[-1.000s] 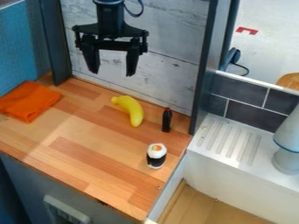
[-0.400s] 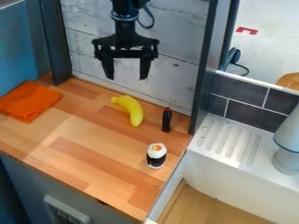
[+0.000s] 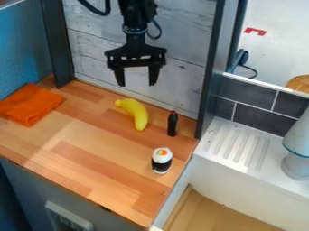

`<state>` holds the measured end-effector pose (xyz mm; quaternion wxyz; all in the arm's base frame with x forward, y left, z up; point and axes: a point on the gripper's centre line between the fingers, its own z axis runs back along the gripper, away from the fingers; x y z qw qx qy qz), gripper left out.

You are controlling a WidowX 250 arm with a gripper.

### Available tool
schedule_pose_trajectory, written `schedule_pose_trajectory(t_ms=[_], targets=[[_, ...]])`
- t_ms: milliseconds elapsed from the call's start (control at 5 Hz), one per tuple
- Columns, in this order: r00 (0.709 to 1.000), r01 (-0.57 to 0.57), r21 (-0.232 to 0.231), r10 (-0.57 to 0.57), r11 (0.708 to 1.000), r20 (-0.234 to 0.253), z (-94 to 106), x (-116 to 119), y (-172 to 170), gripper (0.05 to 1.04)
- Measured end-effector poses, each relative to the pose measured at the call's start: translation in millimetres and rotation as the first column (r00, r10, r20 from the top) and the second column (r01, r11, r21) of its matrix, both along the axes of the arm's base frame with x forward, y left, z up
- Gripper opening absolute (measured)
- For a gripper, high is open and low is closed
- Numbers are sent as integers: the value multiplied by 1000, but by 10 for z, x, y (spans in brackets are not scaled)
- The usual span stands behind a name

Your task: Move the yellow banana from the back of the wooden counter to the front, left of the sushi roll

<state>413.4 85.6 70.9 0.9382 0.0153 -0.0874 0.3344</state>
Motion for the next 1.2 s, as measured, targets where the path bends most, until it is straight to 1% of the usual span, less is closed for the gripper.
schedule_pose_trajectory(t_ms=[200,400,600,800,1000,1200], targets=[[1000,-11,-18,11,1000,-11,-185,131,3,1001],[1000,-25,-21,24,999,-20,-291,159,7,1001],[999,-25,-7,25,1000,-27,-298,146,29,1001],[996,-24,1,24,1000,-80,-500,99,46,1001],[996,-20,6,21,1000,-88,-533,90,67,1001],[995,-33,19,35,999,-97,-582,47,155,964]])
